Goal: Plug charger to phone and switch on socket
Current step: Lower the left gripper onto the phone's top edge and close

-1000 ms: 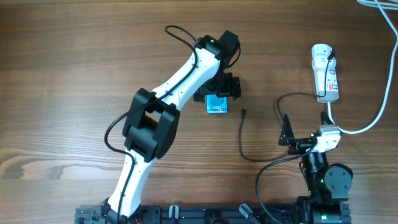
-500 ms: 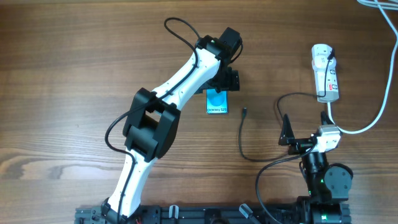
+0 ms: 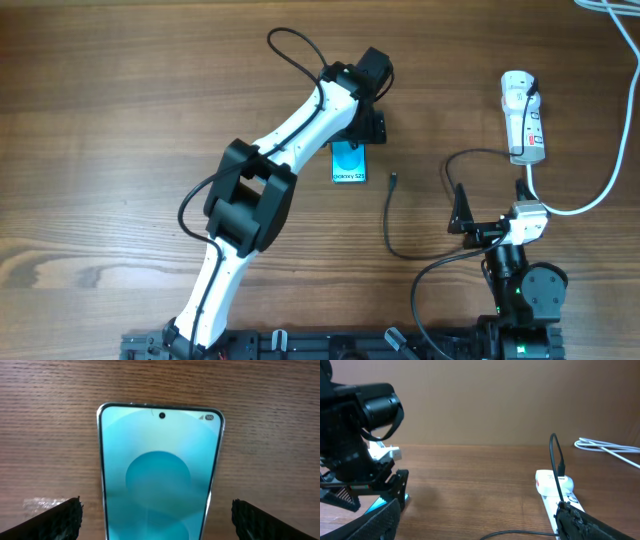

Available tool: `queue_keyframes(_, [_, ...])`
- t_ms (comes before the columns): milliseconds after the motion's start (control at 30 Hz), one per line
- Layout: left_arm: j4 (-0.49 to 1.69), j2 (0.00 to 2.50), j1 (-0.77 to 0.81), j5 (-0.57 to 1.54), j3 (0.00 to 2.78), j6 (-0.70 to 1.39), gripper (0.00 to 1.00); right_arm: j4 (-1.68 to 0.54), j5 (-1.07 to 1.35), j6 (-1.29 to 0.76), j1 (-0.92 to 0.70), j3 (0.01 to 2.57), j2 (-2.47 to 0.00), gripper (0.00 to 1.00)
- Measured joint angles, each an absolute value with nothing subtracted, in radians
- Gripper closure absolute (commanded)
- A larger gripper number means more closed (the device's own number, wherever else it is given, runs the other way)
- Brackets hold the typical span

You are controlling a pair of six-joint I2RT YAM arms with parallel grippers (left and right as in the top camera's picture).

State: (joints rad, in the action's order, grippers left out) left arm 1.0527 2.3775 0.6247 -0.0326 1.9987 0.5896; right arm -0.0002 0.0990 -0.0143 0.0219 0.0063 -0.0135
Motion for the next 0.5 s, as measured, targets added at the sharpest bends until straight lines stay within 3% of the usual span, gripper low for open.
queue_keyframes(500, [1.046,2.411,0.647,-0.086,1.999,0.59,0.0,0.0,0.099,-0.014,0.022,0.006,-0.014,0.0])
